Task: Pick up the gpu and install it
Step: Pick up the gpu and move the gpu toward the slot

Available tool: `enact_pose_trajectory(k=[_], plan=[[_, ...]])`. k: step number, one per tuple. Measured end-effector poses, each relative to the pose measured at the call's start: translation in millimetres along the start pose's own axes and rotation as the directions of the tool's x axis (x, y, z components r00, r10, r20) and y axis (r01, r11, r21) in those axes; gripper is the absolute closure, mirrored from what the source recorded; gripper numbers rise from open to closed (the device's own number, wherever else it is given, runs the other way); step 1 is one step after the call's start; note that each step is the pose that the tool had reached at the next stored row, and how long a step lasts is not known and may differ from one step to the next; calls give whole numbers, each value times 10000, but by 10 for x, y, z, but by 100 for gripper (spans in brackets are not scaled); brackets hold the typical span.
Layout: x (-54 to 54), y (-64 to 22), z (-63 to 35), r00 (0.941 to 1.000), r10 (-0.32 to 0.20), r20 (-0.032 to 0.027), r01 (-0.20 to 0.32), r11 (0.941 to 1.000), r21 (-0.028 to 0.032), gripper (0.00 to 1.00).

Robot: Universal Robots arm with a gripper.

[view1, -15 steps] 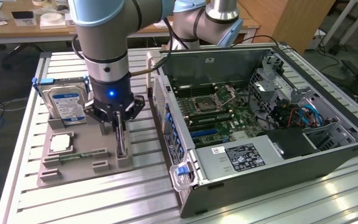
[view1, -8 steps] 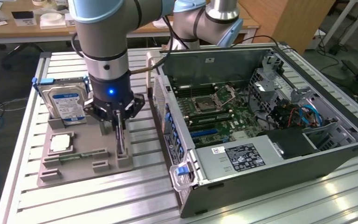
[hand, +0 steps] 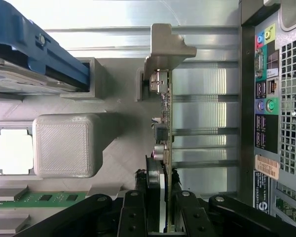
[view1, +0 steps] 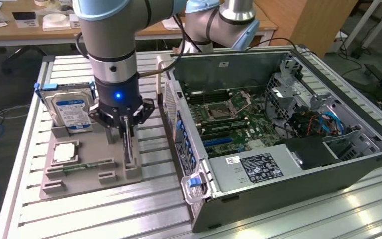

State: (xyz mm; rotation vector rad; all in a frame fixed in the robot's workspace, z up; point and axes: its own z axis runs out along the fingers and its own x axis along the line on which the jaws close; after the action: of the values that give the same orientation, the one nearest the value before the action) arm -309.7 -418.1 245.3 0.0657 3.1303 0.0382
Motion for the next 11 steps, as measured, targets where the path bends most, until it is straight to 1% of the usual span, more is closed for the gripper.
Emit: enact_pose_trajectory(k=[5, 11], plan=[[0, 0, -21, 10000, 0, 0, 0, 10000, 1, 73], [-1, 2, -84, 10000, 0, 0, 0, 10000, -2, 73]])
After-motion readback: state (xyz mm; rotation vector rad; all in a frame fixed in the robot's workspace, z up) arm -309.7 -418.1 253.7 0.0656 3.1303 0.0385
